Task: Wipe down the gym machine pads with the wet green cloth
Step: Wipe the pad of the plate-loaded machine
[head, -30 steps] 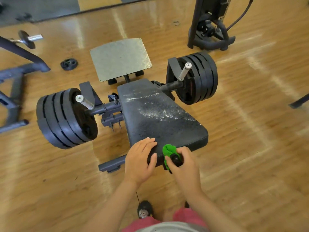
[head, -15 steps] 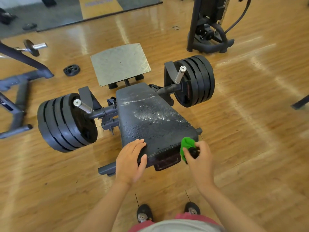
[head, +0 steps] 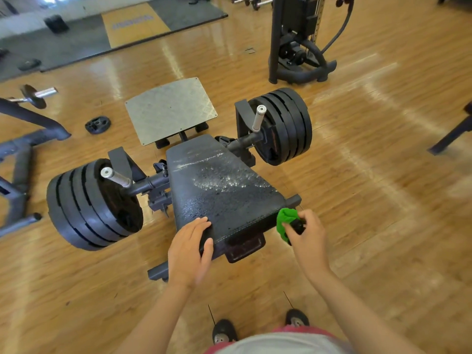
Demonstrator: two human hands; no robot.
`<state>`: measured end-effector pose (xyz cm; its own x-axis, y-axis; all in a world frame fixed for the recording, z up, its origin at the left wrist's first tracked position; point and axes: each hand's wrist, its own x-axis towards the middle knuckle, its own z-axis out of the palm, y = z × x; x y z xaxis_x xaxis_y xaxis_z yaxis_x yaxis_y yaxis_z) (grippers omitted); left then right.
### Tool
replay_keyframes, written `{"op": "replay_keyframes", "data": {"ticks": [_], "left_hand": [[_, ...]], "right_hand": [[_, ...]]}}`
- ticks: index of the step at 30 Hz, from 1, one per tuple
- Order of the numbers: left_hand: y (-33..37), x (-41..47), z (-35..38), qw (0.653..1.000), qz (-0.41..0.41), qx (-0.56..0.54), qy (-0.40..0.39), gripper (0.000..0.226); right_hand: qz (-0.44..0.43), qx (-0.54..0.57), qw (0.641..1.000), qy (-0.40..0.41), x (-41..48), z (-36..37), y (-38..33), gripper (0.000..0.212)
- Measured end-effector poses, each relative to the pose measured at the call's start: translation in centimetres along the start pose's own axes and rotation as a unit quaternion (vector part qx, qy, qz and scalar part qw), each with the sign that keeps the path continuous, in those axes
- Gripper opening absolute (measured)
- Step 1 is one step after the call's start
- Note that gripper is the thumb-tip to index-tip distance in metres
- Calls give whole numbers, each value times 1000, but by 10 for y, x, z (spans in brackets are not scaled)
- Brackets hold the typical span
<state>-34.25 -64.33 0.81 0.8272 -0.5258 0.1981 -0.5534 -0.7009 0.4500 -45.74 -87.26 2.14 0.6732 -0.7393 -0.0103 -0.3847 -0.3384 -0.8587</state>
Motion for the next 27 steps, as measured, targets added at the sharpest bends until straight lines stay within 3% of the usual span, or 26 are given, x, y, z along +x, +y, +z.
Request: {"op": "replay_keyframes", "data": {"ticks": [3, 9, 16, 27], "left_hand": [[3, -1, -1, 1000, -4, -4, 4, 46], [3, -1, -1, 1000, -4, -5, 4, 44], [4, -1, -2, 1000, -12, -9, 4, 44], [4, -1, -2, 1000, -17, -4, 4, 45]], "right_hand": [[-7, 3, 1000, -28, -10, 13, -8, 20], [-145, -7, 975, -166, -37, 47, -22, 21], [-53, -4, 997, -64, 0, 5, -4, 15], [-18, -10, 999, -43, 21, -8, 3, 24]]}}
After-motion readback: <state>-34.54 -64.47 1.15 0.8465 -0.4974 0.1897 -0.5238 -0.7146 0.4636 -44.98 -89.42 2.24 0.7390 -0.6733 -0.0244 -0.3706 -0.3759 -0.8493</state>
